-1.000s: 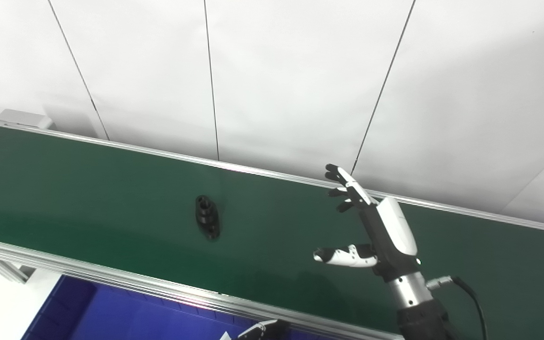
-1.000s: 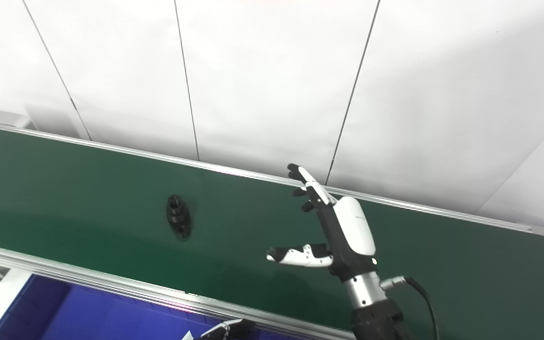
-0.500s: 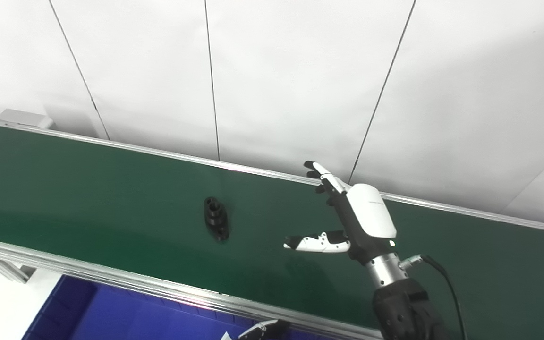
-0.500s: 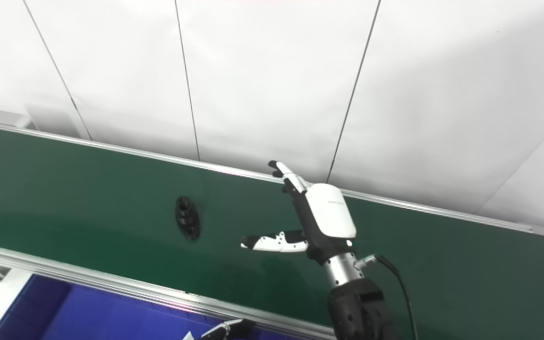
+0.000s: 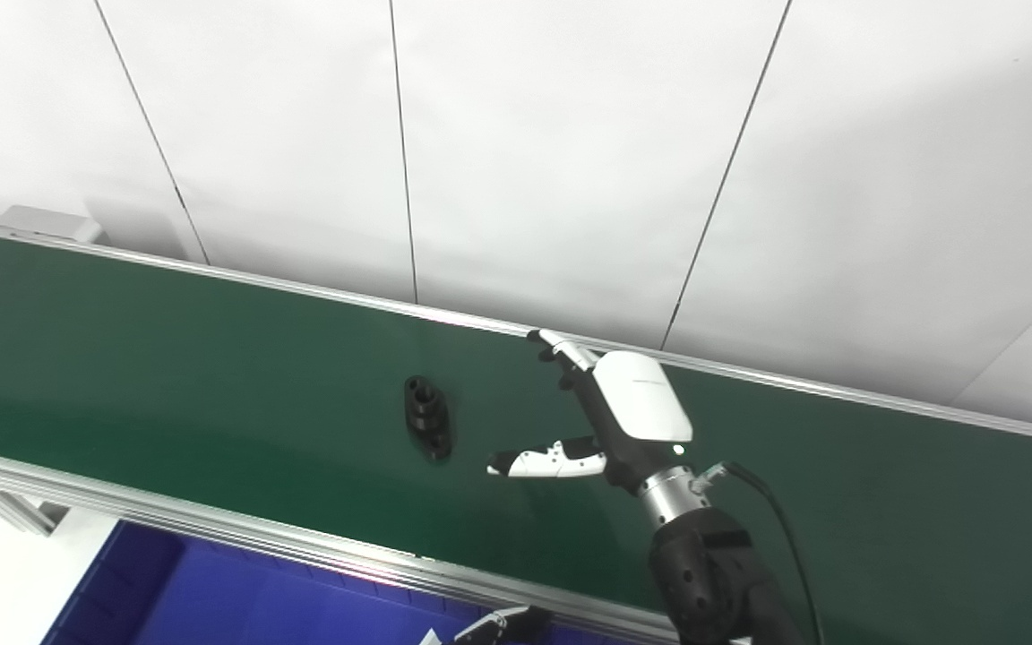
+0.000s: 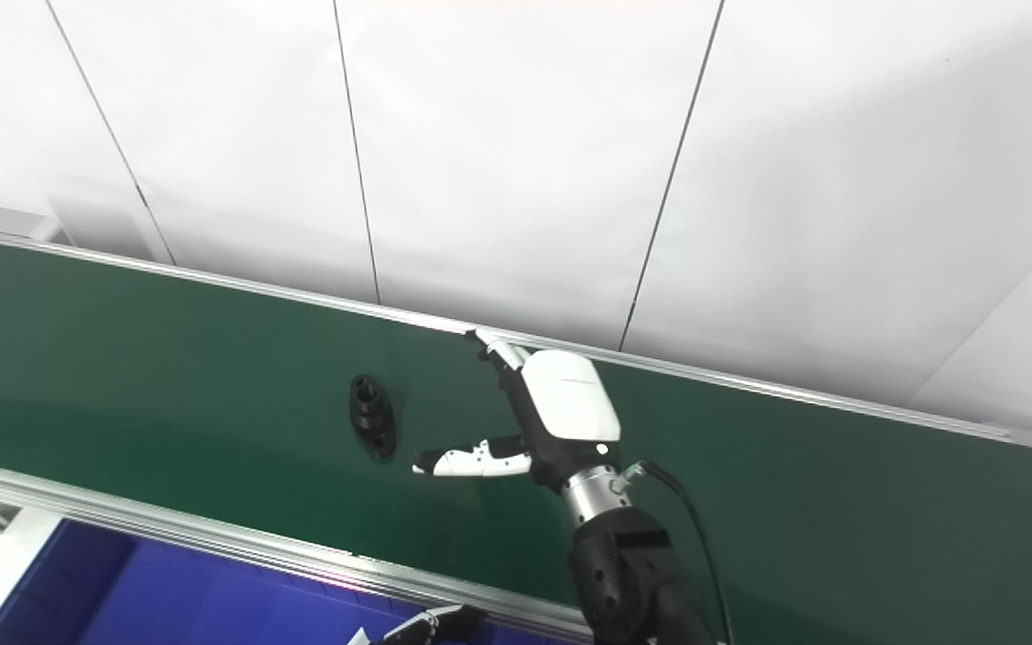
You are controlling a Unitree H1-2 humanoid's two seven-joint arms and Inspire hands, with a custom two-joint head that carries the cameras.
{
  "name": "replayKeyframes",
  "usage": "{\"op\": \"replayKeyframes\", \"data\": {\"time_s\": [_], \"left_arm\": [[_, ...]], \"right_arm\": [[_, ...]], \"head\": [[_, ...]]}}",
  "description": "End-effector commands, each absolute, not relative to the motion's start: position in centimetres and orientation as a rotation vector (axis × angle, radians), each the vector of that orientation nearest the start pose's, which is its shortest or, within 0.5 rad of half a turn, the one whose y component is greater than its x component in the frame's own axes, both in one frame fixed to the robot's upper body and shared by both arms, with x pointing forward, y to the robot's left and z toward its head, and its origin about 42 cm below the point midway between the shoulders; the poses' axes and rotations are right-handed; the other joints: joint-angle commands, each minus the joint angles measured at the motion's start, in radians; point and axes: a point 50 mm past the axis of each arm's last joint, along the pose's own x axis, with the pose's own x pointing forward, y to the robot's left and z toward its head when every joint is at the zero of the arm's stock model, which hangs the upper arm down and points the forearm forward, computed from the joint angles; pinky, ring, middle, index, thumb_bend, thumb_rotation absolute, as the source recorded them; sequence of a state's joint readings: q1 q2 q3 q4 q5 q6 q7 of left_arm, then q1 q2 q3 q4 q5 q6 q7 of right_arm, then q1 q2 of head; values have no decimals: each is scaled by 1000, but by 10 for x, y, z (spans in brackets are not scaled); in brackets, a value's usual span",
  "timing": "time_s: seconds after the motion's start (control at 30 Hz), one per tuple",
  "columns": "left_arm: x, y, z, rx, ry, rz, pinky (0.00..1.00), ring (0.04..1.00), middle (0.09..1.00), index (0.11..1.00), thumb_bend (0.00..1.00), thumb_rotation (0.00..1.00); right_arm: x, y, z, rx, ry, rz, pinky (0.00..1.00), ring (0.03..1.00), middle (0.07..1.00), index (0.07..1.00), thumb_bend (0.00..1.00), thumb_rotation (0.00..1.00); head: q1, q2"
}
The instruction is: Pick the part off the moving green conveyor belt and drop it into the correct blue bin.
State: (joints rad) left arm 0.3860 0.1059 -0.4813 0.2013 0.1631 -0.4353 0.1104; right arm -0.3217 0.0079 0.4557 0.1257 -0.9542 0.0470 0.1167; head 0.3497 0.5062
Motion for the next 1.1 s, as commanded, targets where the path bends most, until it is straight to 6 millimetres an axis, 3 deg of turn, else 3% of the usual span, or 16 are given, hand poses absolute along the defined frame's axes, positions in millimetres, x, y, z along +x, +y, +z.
{"op": "replayKeyframes", "data": {"time_s": [0.0, 0.43, 0.67, 1.0, 1.07], "left_arm": [[100, 105, 6, 49, 59, -427, 745, 837, 848, 843, 1000, 964], [98, 104, 7, 56, 52, -429, 735, 832, 844, 840, 1000, 969], [94, 106, 7, 51, 60, -430, 750, 840, 849, 845, 1000, 972], [92, 107, 9, 48, 58, -429, 739, 839, 854, 847, 1000, 971], [92, 107, 9, 45, 58, -429, 739, 839, 855, 843, 1000, 970]], "right_arm": [[352, -45, 166, -1043, -387, 435, 486, 661, 766, 860, 959, 839], [357, -28, 154, -1118, -329, 428, 449, 613, 741, 824, 964, 843], [359, -24, 150, -1141, -282, 445, 366, 525, 713, 807, 956, 832], [363, -18, 148, -1196, -199, 467, 312, 473, 686, 798, 954, 815], [364, -17, 146, -1208, -183, 465, 294, 439, 643, 793, 949, 797]], "head": [[2, 2], [1, 4], [-3, 6], [-4, 10], [-4, 10]]}}
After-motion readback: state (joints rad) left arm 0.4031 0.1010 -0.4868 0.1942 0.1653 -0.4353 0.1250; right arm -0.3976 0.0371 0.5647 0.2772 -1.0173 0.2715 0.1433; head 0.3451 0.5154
